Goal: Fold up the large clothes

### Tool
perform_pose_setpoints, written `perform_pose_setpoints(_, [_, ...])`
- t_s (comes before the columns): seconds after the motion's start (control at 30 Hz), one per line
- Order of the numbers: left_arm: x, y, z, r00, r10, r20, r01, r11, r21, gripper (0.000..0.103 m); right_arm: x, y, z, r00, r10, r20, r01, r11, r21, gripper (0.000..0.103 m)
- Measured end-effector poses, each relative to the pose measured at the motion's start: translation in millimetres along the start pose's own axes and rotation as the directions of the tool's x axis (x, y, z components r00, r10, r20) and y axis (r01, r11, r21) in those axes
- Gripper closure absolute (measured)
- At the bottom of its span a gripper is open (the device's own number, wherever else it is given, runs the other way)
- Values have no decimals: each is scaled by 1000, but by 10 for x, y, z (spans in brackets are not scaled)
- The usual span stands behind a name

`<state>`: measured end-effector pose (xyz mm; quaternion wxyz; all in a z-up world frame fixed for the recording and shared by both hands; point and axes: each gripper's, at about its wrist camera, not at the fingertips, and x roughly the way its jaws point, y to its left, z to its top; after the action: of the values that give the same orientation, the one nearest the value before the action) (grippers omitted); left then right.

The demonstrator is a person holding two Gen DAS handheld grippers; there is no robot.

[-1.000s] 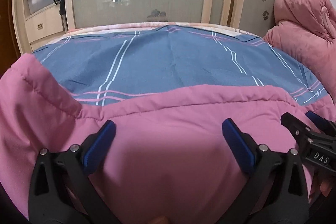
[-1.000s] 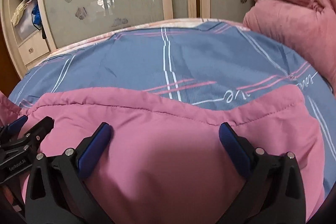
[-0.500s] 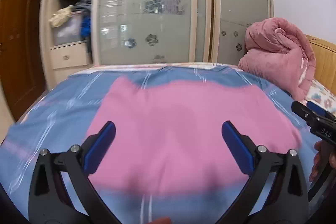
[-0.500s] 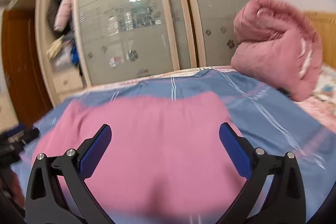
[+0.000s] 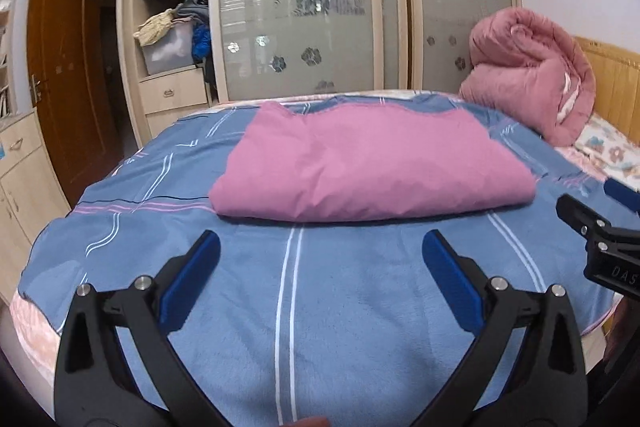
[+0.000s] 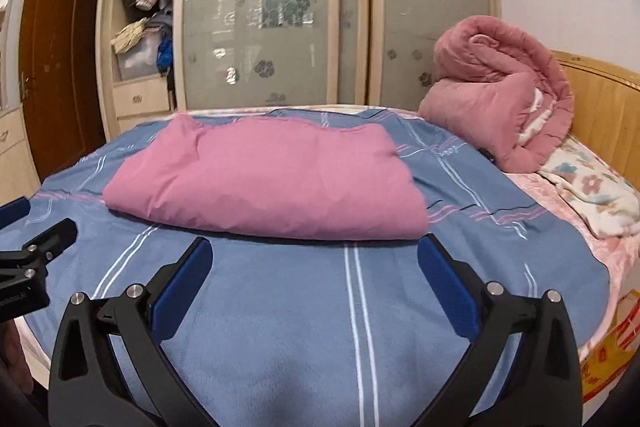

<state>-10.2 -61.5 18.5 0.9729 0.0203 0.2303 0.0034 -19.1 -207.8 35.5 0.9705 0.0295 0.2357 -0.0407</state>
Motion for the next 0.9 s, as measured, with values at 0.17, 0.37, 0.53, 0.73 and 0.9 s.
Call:
perform_pose_setpoints(0.17, [-80,17,-6,1000,12,10,-12,1000,-5,2,-64,-53,26,1000,0,12,0,1000,-3,1])
perform_pose_setpoints(0.37, [-58,110,29,1000,11,-8,-11,999,-33,2,-41,-116,6,1000,3,-13,-3,1000,27,1])
perform_pose_setpoints(0.53, [-63,147,38,1000,12,-4,-12,999,-38,2,-29,-83,-14,1000,2,-14,-2,1000,13,1])
perform_pose_setpoints(0.73, [-41,166,53,1000,19,-13,-20,999,-51,2,-15,-34,0,1000,15,-14,-15,1000,7,1])
perform_pose_setpoints(0.9, [-32,197,15,999,22,-29,-24,997,-70,2,-7,3,1,1000,22,-17,-22,1000,-7,1])
